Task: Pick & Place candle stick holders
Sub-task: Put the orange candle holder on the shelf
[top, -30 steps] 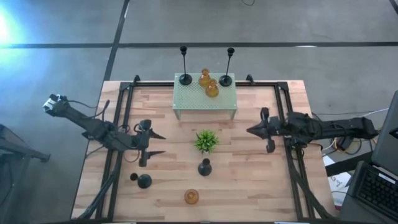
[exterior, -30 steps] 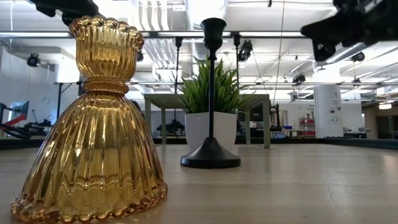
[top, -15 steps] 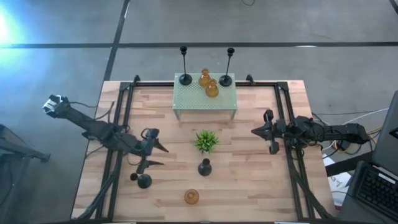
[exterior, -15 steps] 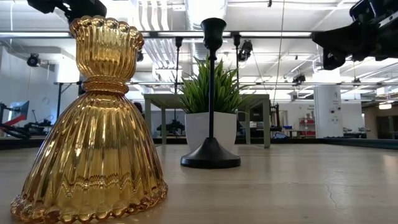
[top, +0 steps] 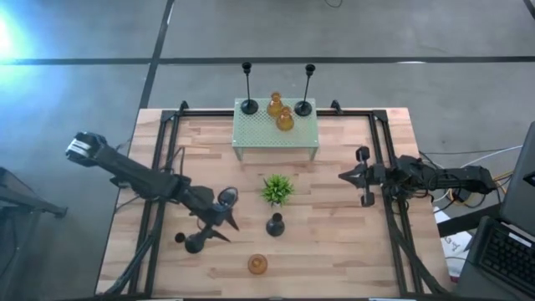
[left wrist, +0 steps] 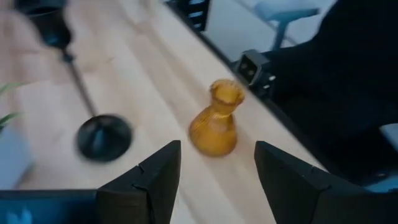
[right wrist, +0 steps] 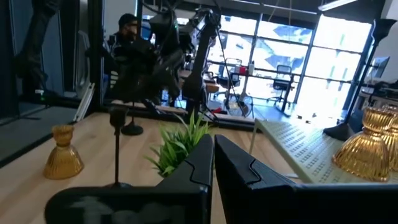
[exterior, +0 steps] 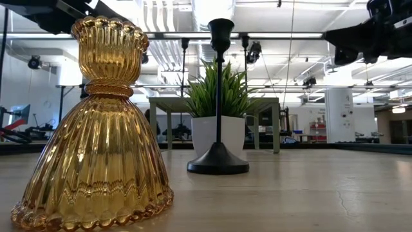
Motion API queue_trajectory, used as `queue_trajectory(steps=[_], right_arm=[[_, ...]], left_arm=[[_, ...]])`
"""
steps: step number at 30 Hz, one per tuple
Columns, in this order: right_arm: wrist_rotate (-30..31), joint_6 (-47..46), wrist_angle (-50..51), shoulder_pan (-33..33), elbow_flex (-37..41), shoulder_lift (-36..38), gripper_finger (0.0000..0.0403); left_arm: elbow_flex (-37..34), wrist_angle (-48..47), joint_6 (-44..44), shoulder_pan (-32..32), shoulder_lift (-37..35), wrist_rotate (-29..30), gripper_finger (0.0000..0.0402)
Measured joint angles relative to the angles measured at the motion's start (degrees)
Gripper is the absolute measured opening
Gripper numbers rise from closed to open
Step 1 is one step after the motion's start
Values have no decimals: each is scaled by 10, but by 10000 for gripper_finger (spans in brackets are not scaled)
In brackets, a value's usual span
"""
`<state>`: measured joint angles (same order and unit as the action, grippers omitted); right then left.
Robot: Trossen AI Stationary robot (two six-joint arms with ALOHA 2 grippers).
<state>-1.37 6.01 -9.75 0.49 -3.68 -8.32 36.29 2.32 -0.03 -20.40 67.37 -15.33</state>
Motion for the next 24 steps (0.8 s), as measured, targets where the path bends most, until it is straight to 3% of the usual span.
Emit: queue_trajectory(steps=[4,12,24], right_arm=[[0,-9,1,0,-9,0,8],[0,-47,1,0,-29,0,8],[-2,-97,6,0,-49,0,9]], left_arm=[[0,68,-3,2,53,-42,209],[0,180,-36,2,164,-33,209],[46,207,-80,-18,254,-47,219]])
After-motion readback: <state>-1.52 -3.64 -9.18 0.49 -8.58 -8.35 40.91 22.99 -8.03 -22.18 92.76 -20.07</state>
